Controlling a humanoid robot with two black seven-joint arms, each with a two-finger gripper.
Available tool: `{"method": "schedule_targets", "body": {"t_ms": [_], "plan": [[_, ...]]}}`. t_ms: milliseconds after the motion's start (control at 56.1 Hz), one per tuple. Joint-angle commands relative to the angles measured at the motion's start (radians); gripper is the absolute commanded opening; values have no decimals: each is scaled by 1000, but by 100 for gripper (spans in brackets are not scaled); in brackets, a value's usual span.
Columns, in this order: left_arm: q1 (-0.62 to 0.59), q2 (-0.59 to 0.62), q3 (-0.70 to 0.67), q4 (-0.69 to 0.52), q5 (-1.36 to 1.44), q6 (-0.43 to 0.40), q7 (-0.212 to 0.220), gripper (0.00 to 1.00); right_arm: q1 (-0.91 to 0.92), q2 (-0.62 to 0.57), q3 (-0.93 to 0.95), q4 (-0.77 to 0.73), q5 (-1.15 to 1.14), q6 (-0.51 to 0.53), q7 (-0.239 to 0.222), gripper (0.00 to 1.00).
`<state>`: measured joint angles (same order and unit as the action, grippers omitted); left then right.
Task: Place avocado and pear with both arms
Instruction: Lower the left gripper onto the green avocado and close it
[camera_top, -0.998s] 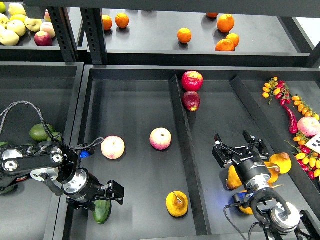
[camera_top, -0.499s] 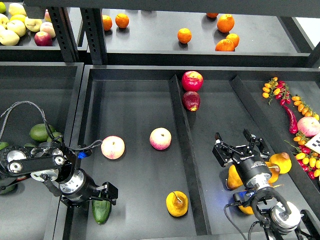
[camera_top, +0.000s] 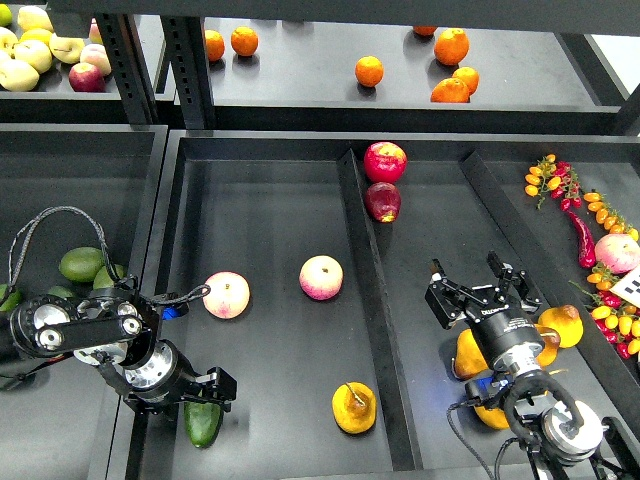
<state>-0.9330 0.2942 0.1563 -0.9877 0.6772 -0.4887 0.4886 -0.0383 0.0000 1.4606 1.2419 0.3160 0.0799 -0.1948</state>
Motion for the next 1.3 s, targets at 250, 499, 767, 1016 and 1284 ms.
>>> {"method": "schedule_targets", "body": {"t_ms": [250, 499, 767, 1016, 1284], "plan": [[3, -32, 25, 58, -2, 0, 0, 99, 0, 0, 0, 7, 1, 0, 0, 100], [5, -70, 29, 93, -10, 0, 0, 99, 0, 0, 0, 7, 3, 0, 0, 100], [6, -93, 29, 123, -13, 0, 0, 98, 0, 0, 1, 14, 15, 0, 0, 100], [5, -104, 29, 123, -15, 0, 0, 82, 0, 0, 0, 16, 15, 1, 0, 100], [-4, -112, 28, 119, -77, 0, 0, 55, -2, 0, 3, 16, 17, 1, 0, 100]]}}
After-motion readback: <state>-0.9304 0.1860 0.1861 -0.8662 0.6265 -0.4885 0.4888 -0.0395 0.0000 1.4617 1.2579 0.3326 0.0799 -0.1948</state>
